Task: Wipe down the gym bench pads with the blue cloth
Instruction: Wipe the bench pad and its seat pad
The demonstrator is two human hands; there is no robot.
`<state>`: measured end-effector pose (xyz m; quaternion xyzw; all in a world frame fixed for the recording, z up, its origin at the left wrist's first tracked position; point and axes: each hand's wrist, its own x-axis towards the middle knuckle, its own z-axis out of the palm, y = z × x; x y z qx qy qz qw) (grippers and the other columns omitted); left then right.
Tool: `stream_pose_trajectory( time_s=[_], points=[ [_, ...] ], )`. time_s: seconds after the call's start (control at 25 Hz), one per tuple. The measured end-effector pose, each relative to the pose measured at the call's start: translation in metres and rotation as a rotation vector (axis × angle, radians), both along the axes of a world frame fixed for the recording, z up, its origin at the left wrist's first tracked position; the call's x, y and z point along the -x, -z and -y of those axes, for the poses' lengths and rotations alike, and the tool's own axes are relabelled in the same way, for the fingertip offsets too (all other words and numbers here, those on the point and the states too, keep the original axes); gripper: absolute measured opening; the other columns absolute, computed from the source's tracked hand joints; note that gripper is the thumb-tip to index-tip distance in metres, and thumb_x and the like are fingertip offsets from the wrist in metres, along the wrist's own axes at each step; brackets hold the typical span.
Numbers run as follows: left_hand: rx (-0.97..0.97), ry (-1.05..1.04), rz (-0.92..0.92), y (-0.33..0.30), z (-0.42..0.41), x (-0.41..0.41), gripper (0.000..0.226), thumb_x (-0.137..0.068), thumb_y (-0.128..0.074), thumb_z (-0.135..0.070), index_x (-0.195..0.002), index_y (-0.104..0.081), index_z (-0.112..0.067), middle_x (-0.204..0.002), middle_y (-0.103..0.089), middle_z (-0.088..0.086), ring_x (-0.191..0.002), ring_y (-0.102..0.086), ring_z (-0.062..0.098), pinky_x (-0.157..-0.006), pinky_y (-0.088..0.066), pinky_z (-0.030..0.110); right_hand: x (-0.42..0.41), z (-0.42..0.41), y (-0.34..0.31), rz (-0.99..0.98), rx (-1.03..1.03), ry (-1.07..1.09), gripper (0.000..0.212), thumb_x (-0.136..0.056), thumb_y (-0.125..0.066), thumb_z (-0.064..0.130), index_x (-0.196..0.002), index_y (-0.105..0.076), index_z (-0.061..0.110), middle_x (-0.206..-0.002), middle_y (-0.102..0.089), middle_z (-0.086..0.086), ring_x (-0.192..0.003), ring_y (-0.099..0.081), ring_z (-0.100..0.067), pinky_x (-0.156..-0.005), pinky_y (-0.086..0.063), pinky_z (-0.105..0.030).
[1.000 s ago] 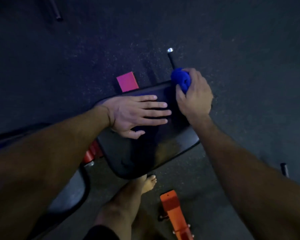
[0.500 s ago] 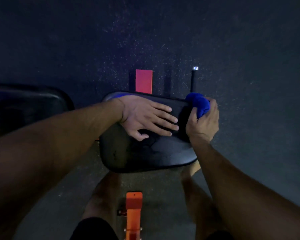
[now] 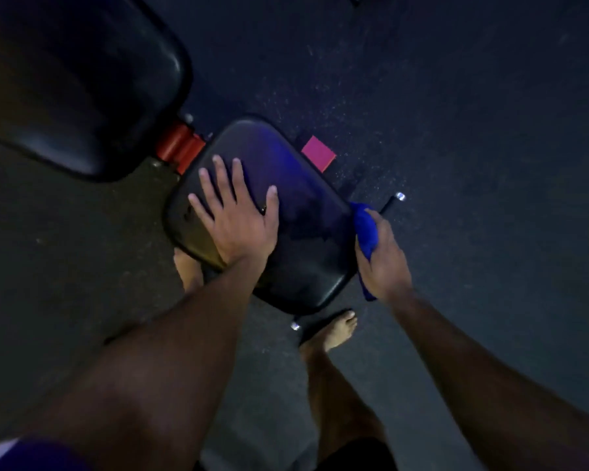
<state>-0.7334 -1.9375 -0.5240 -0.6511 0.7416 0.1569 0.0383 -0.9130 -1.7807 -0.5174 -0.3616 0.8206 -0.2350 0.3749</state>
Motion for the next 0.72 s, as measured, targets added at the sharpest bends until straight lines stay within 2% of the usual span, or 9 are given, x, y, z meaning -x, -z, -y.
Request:
stream_pose_trajectory(
  time_s=[0.12,0.16,0.24,0.32,0.4,0.48,0.52,0.64,0.72],
  points=[
    [0.155,-0.018,0.015,0.026,-0.007,0.0,0.07,-0.102,-0.033,-0.059,-0.159,-0.032,-0.019,-0.169,-0.023,0.007,-0.156,-0.018,0.034,-0.123,-0.013,0.063,0.037,0.002,0.002,0.062,0.005,-0.255,0.048,-0.1,-0.048,0.032,-0.145,-0.037,0.019,-0.142,-0.05,0.0,-0.126,-0.05,-0.014,-0.107,-0.033,-0.019],
    [0.177,-0.027,0.004,0.03,-0.008,-0.002,0.069,-0.103,-0.034,-0.058,-0.159,-0.032,-0.019,-0.169,-0.023,0.007,-0.156,-0.019,0.034,-0.123,-0.013,0.063,0.036,0.007,0.003,0.054,0.013,-0.286,0.047,-0.101,-0.05,0.027,-0.144,-0.039,0.013,-0.141,-0.05,-0.004,-0.127,-0.05,-0.016,-0.11,-0.031,-0.019],
    [0.198,-0.039,-0.026,0.031,-0.007,-0.001,0.068,-0.104,-0.031,-0.058,-0.159,-0.032,-0.019,-0.17,-0.023,0.006,-0.157,-0.018,0.033,-0.123,-0.014,0.063,0.026,0.018,0.005,0.06,0.05,-0.273,0.043,-0.1,-0.054,0.016,-0.139,-0.043,0.003,-0.136,-0.05,-0.008,-0.126,-0.049,-0.02,-0.113,-0.032,-0.028],
    [0.193,-0.041,-0.048,0.029,-0.005,-0.001,0.067,-0.105,-0.027,-0.058,-0.159,-0.032,-0.019,-0.17,-0.022,0.007,-0.157,-0.016,0.033,-0.123,-0.012,0.063,0.019,0.03,0.007,0.041,0.062,-0.256,0.037,-0.1,-0.054,0.013,-0.134,-0.047,0.003,-0.13,-0.052,-0.005,-0.121,-0.05,-0.017,-0.11,-0.036,-0.032],
    [0.196,-0.026,-0.032,0.03,-0.004,-0.003,0.067,-0.106,-0.023,-0.058,-0.159,-0.031,-0.019,-0.17,-0.021,0.007,-0.157,-0.015,0.034,-0.124,-0.01,0.063,0.021,0.05,0.01,0.063,0.028,-0.223,0.03,-0.101,-0.052,0.02,-0.13,-0.049,0.012,-0.122,-0.055,0.004,-0.111,-0.053,-0.009,-0.1,-0.039,-0.025],
    [0.202,-0.03,-0.044,0.031,-0.006,-0.006,0.067,-0.106,-0.022,-0.057,-0.16,-0.03,-0.019,-0.17,-0.022,0.008,-0.157,-0.016,0.034,-0.124,-0.009,0.062,0.022,0.076,0.013,0.086,-0.032,-0.242,0.023,-0.102,-0.047,0.035,-0.122,-0.048,0.025,-0.111,-0.057,0.01,-0.098,-0.054,-0.002,-0.084,-0.038,-0.019],
    [0.22,-0.026,-0.046,0.032,-0.005,-0.006,0.066,-0.106,-0.023,-0.056,-0.16,-0.031,-0.018,-0.17,-0.022,0.008,-0.157,-0.016,0.035,-0.124,-0.009,0.062,0.021,0.098,0.014,0.094,-0.031,-0.278,0.023,-0.101,-0.044,0.043,-0.118,-0.048,0.029,-0.107,-0.058,0.01,-0.095,-0.054,-0.001,-0.08,-0.037,-0.019],
    [0.248,-0.038,-0.057,0.035,-0.003,-0.003,0.066,-0.103,-0.033,-0.053,-0.159,-0.033,-0.018,-0.169,-0.025,0.008,-0.156,-0.018,0.034,-0.124,-0.011,0.061,0.012,0.182,0.024,0.16,0.054,-0.374,0.028,-0.097,-0.04,0.057,-0.109,-0.046,0.032,-0.106,-0.061,0.008,-0.098,-0.057,-0.006,-0.083,-0.039,-0.021],
    [0.297,-0.039,-0.037,0.039,-0.004,-0.004,0.066,-0.102,-0.037,-0.052,-0.158,-0.037,-0.018,-0.168,-0.027,0.007,-0.156,-0.021,0.033,-0.124,-0.014,0.061,-0.005,0.25,0.032,0.174,0.125,-0.478,0.033,-0.096,-0.04,0.058,-0.111,-0.047,0.03,-0.11,-0.061,0.008,-0.101,-0.057,-0.007,-0.086,-0.041,-0.025]
  ],
)
